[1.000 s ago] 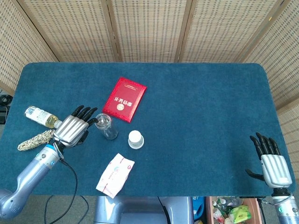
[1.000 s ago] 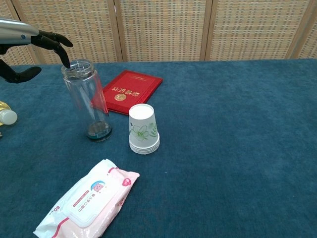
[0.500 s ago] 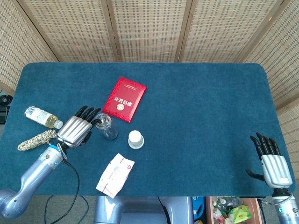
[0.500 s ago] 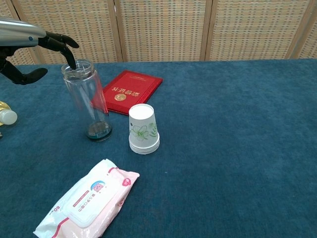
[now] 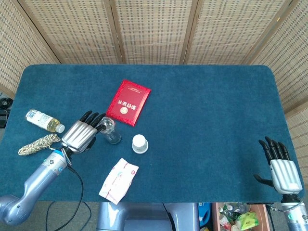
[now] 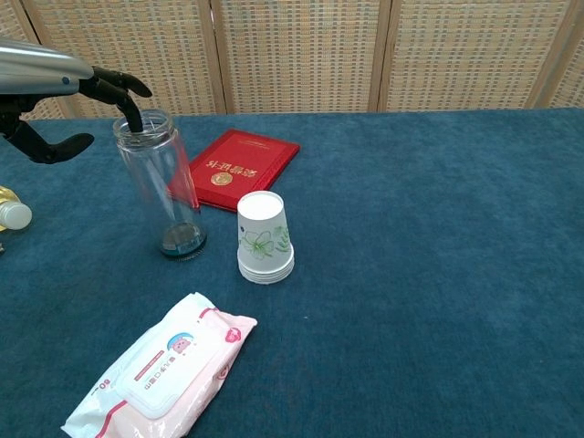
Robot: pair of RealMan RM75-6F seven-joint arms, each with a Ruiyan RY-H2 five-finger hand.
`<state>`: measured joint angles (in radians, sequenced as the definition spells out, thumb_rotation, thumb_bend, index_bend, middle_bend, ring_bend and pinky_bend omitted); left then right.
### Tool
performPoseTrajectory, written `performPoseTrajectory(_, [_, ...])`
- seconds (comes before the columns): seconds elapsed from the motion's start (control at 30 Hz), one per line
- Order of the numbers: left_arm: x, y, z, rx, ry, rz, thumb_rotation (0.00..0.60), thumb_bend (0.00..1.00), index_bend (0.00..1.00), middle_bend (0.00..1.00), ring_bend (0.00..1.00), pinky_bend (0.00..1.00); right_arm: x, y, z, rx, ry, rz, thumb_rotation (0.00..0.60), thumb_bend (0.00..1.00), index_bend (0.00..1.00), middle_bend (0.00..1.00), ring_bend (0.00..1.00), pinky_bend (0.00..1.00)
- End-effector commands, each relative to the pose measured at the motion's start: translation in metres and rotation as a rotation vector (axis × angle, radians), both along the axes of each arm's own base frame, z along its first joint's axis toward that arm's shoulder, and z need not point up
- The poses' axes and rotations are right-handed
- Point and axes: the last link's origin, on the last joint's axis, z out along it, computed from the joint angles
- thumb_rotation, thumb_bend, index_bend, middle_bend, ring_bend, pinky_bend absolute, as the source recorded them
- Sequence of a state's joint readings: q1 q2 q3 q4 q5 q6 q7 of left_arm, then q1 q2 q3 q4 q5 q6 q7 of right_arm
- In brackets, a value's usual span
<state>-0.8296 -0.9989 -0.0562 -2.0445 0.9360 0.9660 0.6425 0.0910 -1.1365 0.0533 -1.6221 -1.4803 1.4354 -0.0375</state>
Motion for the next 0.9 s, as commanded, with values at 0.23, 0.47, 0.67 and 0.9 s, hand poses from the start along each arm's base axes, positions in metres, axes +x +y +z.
performPoseTrajectory(0.23, [0.0007, -0.0006, -0.0007, 0.001, 0.004, 0.002, 0.600, 0.65, 0.29, 0.00, 0.00, 0.00, 0.0000, 0.0000, 0.0000, -0.002, -0.001, -0.001, 0.600, 0.02, 0.02, 0.00, 0.00, 0.00])
performPoseTrajectory(0.47, [0.0005, 0.0000, -0.0001, 0.005, 0.003, 0.003, 0.600, 0.65, 0.29, 0.00, 0.00, 0.00, -0.0001, 0.0002, 0.0002, -0.001, -0.001, -0.002, 0.600, 0.02, 0.02, 0.00, 0.00, 0.00])
performPoseTrajectory(0.67, [0.0002, 0.0004, 0.0025, 0.018, 0.005, 0.001, 0.600, 0.65, 0.29, 0.00, 0.00, 0.00, 0.0001, 0.0001, 0.0002, -0.003, -0.001, -0.001, 0.600, 0.02, 0.02, 0.00, 0.00, 0.00])
performPoseTrajectory(0.9, [0.0010, 0.0002, 0.0059, 0.029, 0.002, -0.003, 0.600, 0.65, 0.29, 0.00, 0.00, 0.00, 0.0004, 0.0002, 0.0001, -0.002, 0.000, -0.001, 0.600, 0.02, 0.02, 0.00, 0.00, 0.00])
